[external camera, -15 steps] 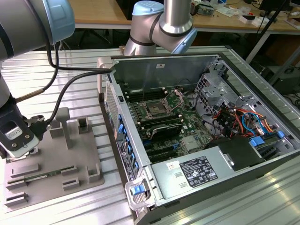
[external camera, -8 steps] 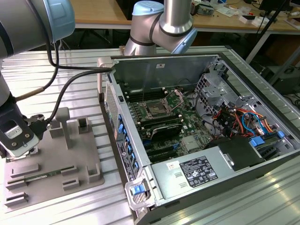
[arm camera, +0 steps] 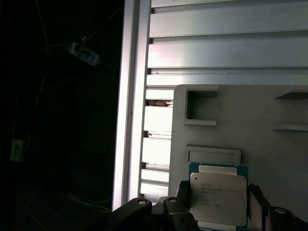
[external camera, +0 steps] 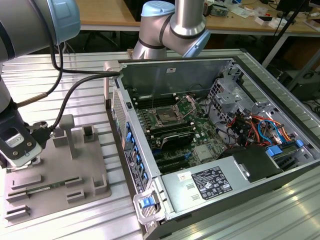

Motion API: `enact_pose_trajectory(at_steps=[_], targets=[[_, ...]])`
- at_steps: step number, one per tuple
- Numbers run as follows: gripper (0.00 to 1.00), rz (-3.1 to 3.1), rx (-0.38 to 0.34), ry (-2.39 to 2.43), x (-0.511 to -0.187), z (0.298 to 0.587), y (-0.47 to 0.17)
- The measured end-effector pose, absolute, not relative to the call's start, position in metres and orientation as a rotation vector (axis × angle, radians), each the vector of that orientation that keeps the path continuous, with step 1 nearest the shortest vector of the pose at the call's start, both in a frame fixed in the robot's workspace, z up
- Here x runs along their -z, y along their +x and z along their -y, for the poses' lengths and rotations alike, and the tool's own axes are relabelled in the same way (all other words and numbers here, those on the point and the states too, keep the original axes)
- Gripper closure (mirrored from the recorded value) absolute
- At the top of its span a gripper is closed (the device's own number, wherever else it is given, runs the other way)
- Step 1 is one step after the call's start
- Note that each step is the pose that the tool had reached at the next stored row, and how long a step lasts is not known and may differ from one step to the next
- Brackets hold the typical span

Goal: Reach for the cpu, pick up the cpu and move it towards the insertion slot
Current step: 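Pick up the cpu and move it towards the insertion slot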

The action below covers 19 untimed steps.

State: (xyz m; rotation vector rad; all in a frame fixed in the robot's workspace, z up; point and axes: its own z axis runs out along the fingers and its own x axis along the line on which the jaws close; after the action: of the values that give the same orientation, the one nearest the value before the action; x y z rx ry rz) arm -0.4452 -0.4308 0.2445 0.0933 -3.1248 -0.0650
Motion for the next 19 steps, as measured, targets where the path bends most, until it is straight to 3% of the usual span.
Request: enact_pose_trajectory(at_steps=[19], targets=[[0.45,3.125,0.065,0.092,-0.2487,0.4308,-0.4440]])
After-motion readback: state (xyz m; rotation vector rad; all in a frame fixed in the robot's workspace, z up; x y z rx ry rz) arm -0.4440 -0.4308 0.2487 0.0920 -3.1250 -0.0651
